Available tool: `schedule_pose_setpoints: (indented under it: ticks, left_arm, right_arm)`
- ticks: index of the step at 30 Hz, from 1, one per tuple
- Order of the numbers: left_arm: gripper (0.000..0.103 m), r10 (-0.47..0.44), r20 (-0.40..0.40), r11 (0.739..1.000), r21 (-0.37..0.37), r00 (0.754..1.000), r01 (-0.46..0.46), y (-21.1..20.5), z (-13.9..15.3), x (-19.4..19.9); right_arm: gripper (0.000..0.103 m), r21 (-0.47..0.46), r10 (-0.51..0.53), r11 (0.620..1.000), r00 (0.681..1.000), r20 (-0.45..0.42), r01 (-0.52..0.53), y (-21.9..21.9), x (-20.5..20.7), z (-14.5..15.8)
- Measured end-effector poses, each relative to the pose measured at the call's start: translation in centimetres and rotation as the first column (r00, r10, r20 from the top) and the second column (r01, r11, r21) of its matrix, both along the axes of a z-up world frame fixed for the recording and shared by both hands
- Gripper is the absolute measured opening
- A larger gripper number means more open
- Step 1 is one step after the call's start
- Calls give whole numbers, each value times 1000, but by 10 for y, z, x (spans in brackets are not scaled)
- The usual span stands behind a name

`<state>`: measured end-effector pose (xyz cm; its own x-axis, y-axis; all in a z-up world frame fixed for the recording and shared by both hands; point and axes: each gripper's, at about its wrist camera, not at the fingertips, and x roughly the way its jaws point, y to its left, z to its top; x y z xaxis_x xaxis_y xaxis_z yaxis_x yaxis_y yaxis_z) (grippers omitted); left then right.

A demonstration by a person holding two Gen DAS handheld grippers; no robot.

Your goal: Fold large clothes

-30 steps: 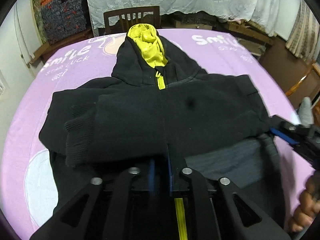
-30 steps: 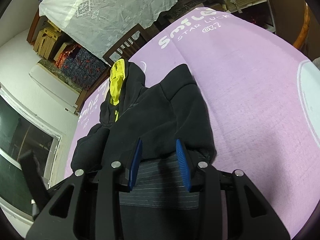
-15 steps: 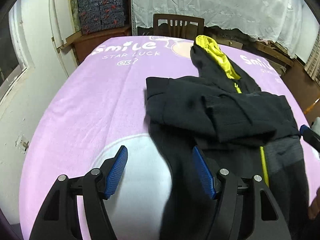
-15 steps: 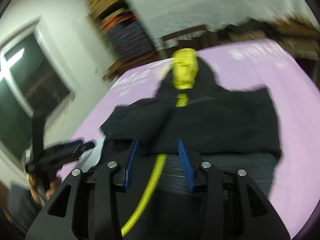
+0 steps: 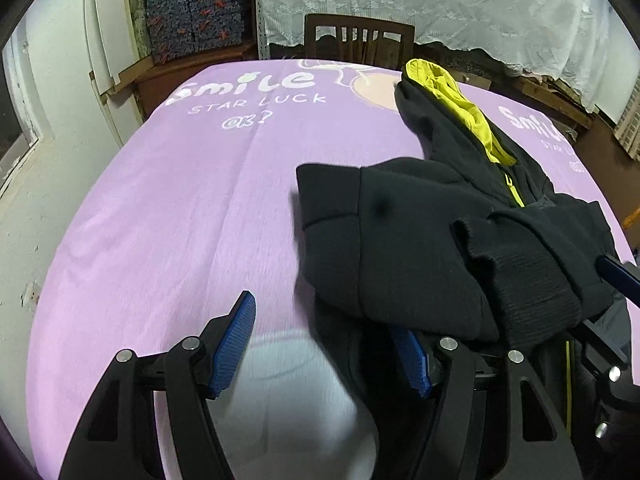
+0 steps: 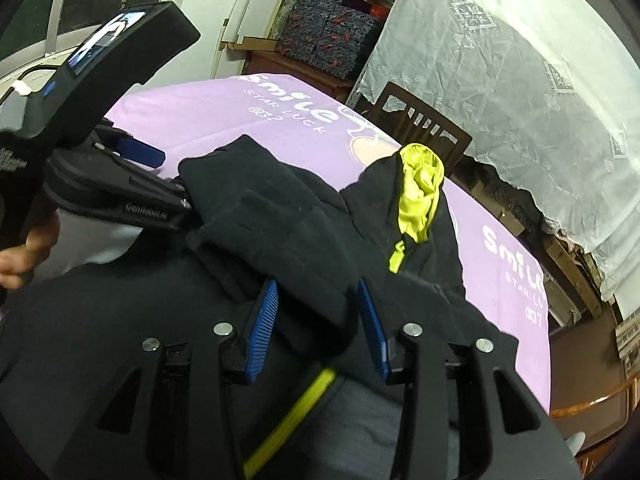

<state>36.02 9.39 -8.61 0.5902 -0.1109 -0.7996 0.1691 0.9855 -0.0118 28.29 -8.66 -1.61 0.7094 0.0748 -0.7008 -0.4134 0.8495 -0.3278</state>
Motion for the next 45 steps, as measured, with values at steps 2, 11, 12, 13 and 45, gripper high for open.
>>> schedule_pose_setpoints:
  ticks: [2,11,12,13,45]
  left_arm:
    - [68,6,10,1000,6,1000,-6,0,0,1]
    - [48,18,-17,1000,17,1000,-18,3,-8,6]
    - [48,17,-15,1000,21,1000,-16,2,-8,6]
    - [48,18,-12,999,28,1000,-17,0,-8,5]
    - [47,53,49,998,21,997,-54,6,15,-25]
  right_arm:
    - [40,-11,-2,1000,1000,4,2,7,9,-4]
    - [6,470,-246,837,960,-133,279,-96,38,24]
    - [10,560,-323,734,923,-210,385,-138,41,17]
    - [23,613,-348,646,890,-294,455,-168,44,4]
    - [24,650,-469,405,756,-457,644,-276,35,-41]
